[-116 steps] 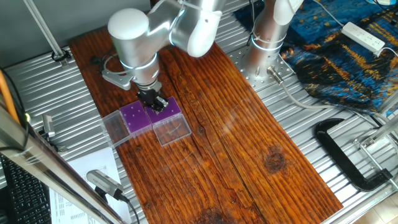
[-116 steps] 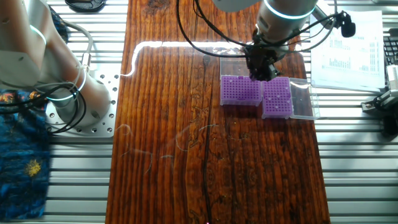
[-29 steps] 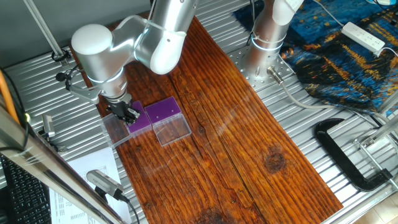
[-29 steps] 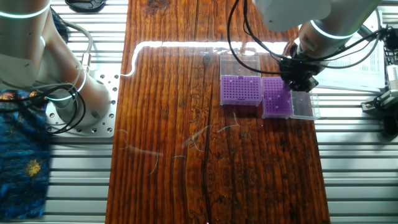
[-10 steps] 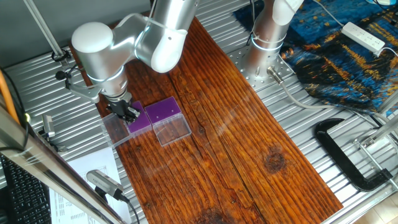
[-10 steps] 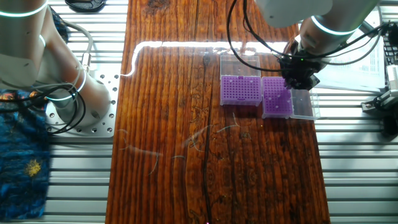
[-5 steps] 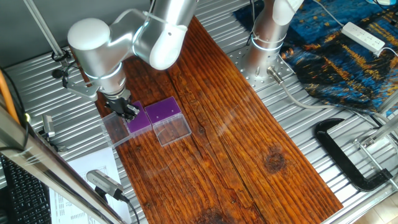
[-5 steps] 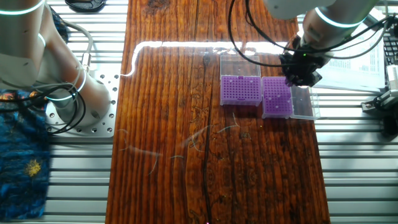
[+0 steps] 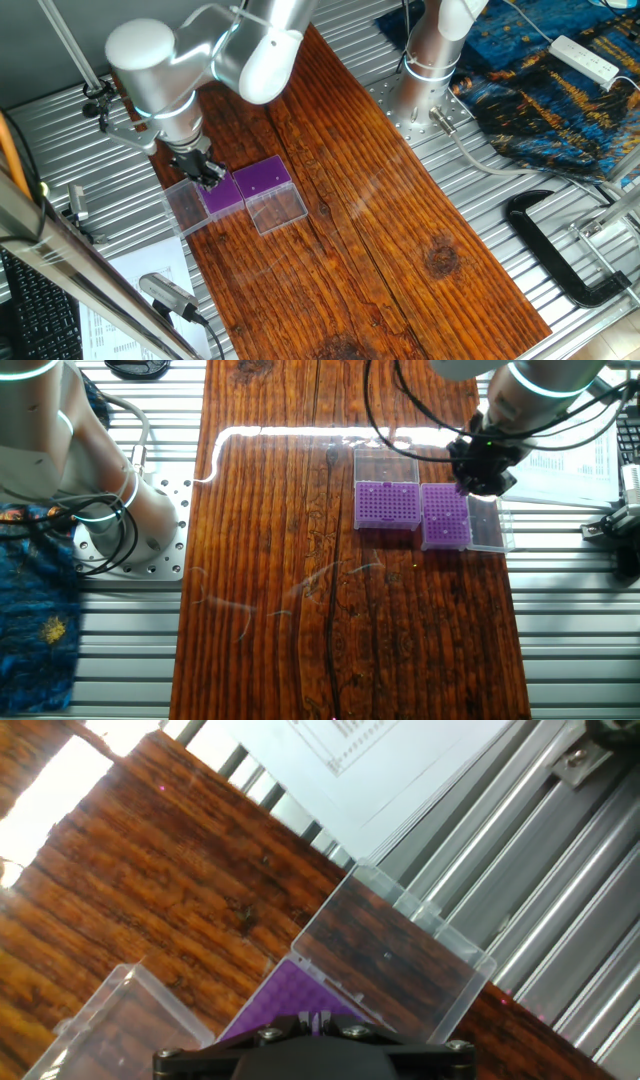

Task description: Transfer all small pipette tips from one holder to another

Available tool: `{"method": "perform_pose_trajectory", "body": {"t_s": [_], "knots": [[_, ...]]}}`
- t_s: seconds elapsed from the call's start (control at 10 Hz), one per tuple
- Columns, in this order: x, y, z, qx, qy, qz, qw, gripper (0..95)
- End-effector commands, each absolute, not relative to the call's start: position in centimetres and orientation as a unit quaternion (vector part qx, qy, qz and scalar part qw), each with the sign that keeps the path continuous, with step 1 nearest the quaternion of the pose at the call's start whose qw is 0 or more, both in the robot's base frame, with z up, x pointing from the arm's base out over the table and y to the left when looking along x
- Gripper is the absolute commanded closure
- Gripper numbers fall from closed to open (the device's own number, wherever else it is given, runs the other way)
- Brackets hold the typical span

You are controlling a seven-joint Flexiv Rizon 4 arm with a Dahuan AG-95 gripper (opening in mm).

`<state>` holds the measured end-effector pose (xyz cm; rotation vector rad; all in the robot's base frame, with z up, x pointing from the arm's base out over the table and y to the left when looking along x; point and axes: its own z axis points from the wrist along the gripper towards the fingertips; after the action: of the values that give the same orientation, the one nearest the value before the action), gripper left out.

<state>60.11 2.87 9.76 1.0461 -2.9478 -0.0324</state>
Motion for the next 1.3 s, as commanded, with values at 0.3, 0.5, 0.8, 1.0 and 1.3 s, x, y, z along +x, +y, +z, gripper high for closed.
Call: {"method": "perform_pose_trajectory", "body": {"t_s": [0.3, 0.5, 0.8, 1.0, 1.3], "knots": [[59.71, 2.86, 9.81, 0.310, -0.951, -0.016, 0.010, 95.0], [59.71, 2.86, 9.81, 0.299, -0.954, -0.015, 0.007, 95.0], [59.71, 2.86, 9.81, 0.294, -0.956, -0.013, 0.004, 95.0], [59.71, 2.86, 9.81, 0.310, -0.951, -0.008, 0.008, 95.0], [59.71, 2.86, 9.81, 0.317, -0.948, -0.017, 0.005, 95.0]]}}
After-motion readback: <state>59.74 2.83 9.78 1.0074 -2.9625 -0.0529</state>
